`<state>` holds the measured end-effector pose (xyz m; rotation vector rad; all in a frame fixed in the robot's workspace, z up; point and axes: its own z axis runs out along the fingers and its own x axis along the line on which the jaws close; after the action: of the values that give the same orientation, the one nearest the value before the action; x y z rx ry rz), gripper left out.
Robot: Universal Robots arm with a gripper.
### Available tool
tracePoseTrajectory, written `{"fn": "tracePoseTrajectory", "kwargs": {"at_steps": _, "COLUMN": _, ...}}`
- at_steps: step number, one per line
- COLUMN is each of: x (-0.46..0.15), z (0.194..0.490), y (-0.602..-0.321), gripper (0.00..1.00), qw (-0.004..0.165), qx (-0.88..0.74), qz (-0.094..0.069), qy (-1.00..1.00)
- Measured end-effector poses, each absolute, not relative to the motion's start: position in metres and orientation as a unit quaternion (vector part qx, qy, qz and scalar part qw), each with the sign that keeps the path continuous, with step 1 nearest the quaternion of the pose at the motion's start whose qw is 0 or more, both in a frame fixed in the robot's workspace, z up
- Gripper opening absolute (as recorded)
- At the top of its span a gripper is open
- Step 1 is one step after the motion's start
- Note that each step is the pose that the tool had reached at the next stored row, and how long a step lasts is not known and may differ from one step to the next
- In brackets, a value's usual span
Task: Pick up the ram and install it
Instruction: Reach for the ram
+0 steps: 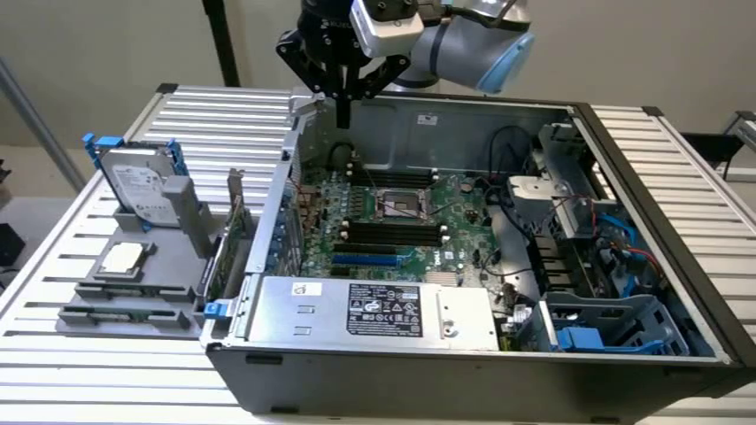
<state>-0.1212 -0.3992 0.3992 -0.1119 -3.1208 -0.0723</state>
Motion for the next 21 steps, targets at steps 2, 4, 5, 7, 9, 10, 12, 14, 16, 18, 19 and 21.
{"fn": "tracePoseTrajectory", "kwargs": {"at_steps": 2, "x": -0.123, "z": 0.399, "y": -0.401, "gripper": 0.11, "qw": 0.009, "qx": -0.036, "qz": -0.023, "qy": -0.999}}
{"fn": "tracePoseTrajectory", "kwargs": {"at_steps": 4, "x": -0.13, "z": 0.399, "y": -0.405, "gripper": 0.11, "qw": 0.009, "qx": -0.036, "qz": -0.023, "qy": -0.999}}
{"fn": "tracePoseTrajectory", "kwargs": {"at_steps": 5, "x": -0.133, "z": 0.398, "y": -0.407, "gripper": 0.11, "qw": 0.009, "qx": -0.036, "qz": -0.023, "qy": -0.999}}
{"fn": "tracePoseTrajectory", "kwargs": {"at_steps": 7, "x": -0.139, "z": 0.398, "y": -0.412, "gripper": 0.11, "qw": 0.009, "qx": -0.036, "qz": -0.023, "qy": -0.999}}
{"fn": "tracePoseTrajectory", "kwargs": {"at_steps": 9, "x": -0.145, "z": 0.398, "y": -0.416, "gripper": 0.11, "qw": 0.009, "qx": -0.036, "qz": -0.023, "qy": -0.999}}
{"fn": "tracePoseTrajectory", "kwargs": {"at_steps": 10, "x": -0.148, "z": 0.397, "y": -0.418, "gripper": 0.11, "qw": 0.009, "qx": -0.036, "qz": -0.023, "qy": -0.999}}
{"fn": "tracePoseTrajectory", "kwargs": {"at_steps": 12, "x": -0.155, "z": 0.397, "y": -0.421, "gripper": 0.11, "qw": 0.009, "qx": -0.036, "qz": -0.023, "qy": -0.999}}
{"fn": "tracePoseTrajectory", "kwargs": {"at_steps": 14, "x": -0.162, "z": 0.396, "y": -0.423, "gripper": 0.11, "qw": 0.009, "qx": -0.036, "qz": -0.023, "qy": -0.999}}
{"fn": "tracePoseTrajectory", "kwargs": {"at_steps": 16, "x": -0.17, "z": 0.395, "y": -0.424, "gripper": 0.11, "qw": 0.009, "qx": -0.036, "qz": -0.021, "qy": -0.999}}
{"fn": "tracePoseTrajectory", "kwargs": {"at_steps": 18, "x": -0.178, "z": 0.395, "y": -0.426, "gripper": 0.11, "qw": 0.009, "qx": -0.036, "qz": -0.02, "qy": -0.999}}
{"fn": "tracePoseTrajectory", "kwargs": {"at_steps": 19, "x": -0.182, "z": 0.394, "y": -0.426, "gripper": 0.11, "qw": 0.009, "qx": -0.036, "qz": -0.02, "qy": -0.999}}
{"fn": "tracePoseTrajectory", "kwargs": {"at_steps": 21, "x": -0.19, "z": 0.393, "y": -0.428, "gripper": 0.11, "qw": 0.009, "qx": -0.036, "qz": -0.018, "qy": -0.999}}
